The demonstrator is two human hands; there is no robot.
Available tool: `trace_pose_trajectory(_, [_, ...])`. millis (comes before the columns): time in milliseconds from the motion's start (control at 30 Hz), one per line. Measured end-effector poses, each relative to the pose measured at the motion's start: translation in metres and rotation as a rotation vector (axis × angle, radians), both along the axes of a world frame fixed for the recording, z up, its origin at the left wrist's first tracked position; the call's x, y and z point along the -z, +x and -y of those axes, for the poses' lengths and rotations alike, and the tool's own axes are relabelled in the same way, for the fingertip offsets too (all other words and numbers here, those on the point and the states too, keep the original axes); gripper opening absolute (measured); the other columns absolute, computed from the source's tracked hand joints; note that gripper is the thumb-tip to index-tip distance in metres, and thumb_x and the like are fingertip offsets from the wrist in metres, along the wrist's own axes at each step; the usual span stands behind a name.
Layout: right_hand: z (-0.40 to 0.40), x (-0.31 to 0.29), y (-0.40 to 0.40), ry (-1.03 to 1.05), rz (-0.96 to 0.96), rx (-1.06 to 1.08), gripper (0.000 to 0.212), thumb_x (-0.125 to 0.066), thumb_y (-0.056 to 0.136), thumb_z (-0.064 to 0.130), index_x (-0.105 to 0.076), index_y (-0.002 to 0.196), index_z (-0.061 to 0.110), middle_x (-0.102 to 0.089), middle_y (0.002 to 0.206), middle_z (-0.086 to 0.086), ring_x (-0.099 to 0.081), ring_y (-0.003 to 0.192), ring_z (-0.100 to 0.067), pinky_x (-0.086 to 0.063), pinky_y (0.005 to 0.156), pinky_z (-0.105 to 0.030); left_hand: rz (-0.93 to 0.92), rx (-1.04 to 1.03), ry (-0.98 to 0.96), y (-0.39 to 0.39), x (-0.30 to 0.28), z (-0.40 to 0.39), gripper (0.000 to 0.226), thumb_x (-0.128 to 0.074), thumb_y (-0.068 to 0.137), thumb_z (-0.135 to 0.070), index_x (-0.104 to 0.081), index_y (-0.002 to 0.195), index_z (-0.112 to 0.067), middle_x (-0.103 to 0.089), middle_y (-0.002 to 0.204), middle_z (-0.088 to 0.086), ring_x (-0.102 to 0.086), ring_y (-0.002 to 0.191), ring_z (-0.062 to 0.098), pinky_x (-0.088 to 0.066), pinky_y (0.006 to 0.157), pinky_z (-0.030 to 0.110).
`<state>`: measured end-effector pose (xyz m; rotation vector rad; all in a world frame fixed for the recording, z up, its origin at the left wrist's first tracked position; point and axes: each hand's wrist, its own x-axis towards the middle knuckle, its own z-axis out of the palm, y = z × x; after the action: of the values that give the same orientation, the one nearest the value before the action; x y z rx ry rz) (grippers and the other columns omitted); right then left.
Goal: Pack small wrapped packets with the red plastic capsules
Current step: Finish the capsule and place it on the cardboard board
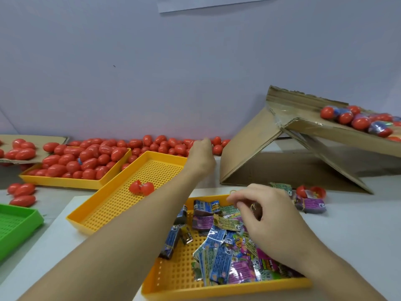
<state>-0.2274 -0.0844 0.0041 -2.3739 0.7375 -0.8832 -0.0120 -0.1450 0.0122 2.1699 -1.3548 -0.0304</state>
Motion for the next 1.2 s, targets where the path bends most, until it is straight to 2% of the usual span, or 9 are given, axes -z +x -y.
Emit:
trace_pose_trajectory(100, [-0.006, -0.001, 0.001, -0.087, -0.194, -0.050, 0.018, -0.058, 0.096, 0.037, -0.072, 0.106, 0.034, -0.064, 0.097, 0.023, -0.058, 0.093, 0.003, -0.054, 0.081, -0.024, -0.205, 0.019, -0.146, -0.012, -0.016, -0.018, 0.007, -0.059, 0.095, -0.006, -0.064, 0.097, -0.010, -0.059, 0.080, -0.005, -0.060, 0.086, 0.019, -0.039, 0.052, 0.011])
trace_pose_trajectory(200, [-0.012, -0.003, 0.004, -0.136, -0.301, -0.048, 0.030, -0.052, 0.094, 0.056, -0.068, 0.110, 0.036, -0.061, 0.103, 0.022, -0.051, 0.100, 0.001, -0.048, 0.086, -0.024, -0.437, 0.058, -0.245, -0.028, -0.029, -0.049, 0.017, -0.060, 0.096, -0.017, -0.066, 0.112, -0.012, -0.063, 0.090, -0.007, -0.065, 0.092, 0.016, -0.049, 0.067, 0.017])
trace_pose_trajectory(333, [-0.016, -0.003, 0.005, -0.202, -0.329, -0.036, 0.027, -0.050, 0.097, 0.050, -0.067, 0.114, 0.037, -0.061, 0.107, 0.019, -0.051, 0.105, -0.002, -0.041, 0.086, -0.024, -0.715, 0.136, -0.364, -0.048, -0.034, -0.097, 0.010, -0.065, 0.094, -0.016, -0.060, 0.100, -0.022, -0.070, 0.100, 0.004, -0.071, 0.094, 0.020, -0.059, 0.088, 0.036])
trace_pose_trajectory(500, [-0.012, -0.003, 0.003, -0.148, -0.206, -0.002, 0.016, -0.060, 0.095, 0.031, -0.076, 0.099, 0.030, -0.068, 0.092, 0.018, -0.062, 0.088, -0.003, -0.054, 0.078, -0.028, -0.981, 0.154, -0.547, -0.057, -0.025, -0.137, 0.014, -0.059, 0.097, -0.006, -0.062, 0.109, -0.013, -0.071, 0.098, 0.011, -0.074, 0.082, 0.020, -0.061, 0.072, 0.030])
trace_pose_trajectory(633, [-0.007, -0.004, 0.003, -0.081, -0.052, 0.059, 0.009, -0.070, 0.089, 0.021, -0.077, 0.088, 0.026, -0.066, 0.078, 0.018, -0.063, 0.078, 0.000, -0.049, 0.069, -0.015, -1.036, 0.116, -0.537, -0.058, -0.010, -0.149, 0.015, -0.053, 0.101, -0.013, -0.067, 0.107, -0.016, -0.069, 0.088, 0.003, -0.068, 0.072, 0.016, -0.057, 0.063, 0.028])
trace_pose_trajectory(833, [-0.004, -0.009, 0.000, 0.023, -0.062, 0.017, 0.008, -0.083, 0.077, 0.025, -0.079, 0.072, 0.030, -0.069, 0.070, 0.022, -0.063, 0.082, 0.005, -0.044, 0.075, -0.007, -1.014, 0.067, -0.491, -0.058, -0.001, -0.151, 0.013, -0.053, 0.101, -0.016, -0.066, 0.105, -0.015, -0.067, 0.087, 0.004, -0.064, 0.065, 0.012, -0.053, 0.057, 0.023])
trace_pose_trajectory(1033, [-0.002, -0.014, -0.003, 0.142, -0.207, -0.076, 0.012, -0.084, 0.076, 0.034, -0.078, 0.074, 0.044, -0.071, 0.077, 0.028, -0.063, 0.082, 0.004, -0.052, 0.075, -0.022, -1.016, 0.066, -0.471, -0.058, 0.001, -0.151, 0.014, -0.053, 0.100, -0.013, -0.066, 0.104, -0.015, -0.067, 0.088, 0.005, -0.064, 0.063, 0.012, -0.052, 0.056, 0.022])
trace_pose_trajectory(1100, [-0.001, -0.015, -0.005, 0.145, -0.208, -0.098, 0.014, -0.082, 0.079, 0.031, -0.078, 0.076, 0.044, -0.070, 0.080, 0.031, -0.063, 0.084, 0.006, -0.050, 0.078, -0.019, -1.020, 0.071, -0.470, -0.057, 0.001, -0.151, 0.014, -0.053, 0.100, -0.013, -0.066, 0.103, -0.015, -0.067, 0.085, 0.004, -0.064, 0.064, 0.014, -0.052, 0.056, 0.023])
trace_pose_trajectory(1200, [0.002, -0.017, -0.005, 0.124, -0.042, -0.041, 0.016, -0.080, 0.081, 0.024, -0.079, 0.073, 0.038, -0.068, 0.084, 0.027, -0.061, 0.078, 0.005, -0.045, 0.066, -0.012, -1.035, 0.082, -0.457, -0.058, 0.001, -0.152, 0.014, -0.051, 0.100, -0.011, -0.064, 0.099, -0.014, -0.066, 0.076, 0.000, -0.062, 0.061, 0.015, -0.050, 0.053, 0.024])
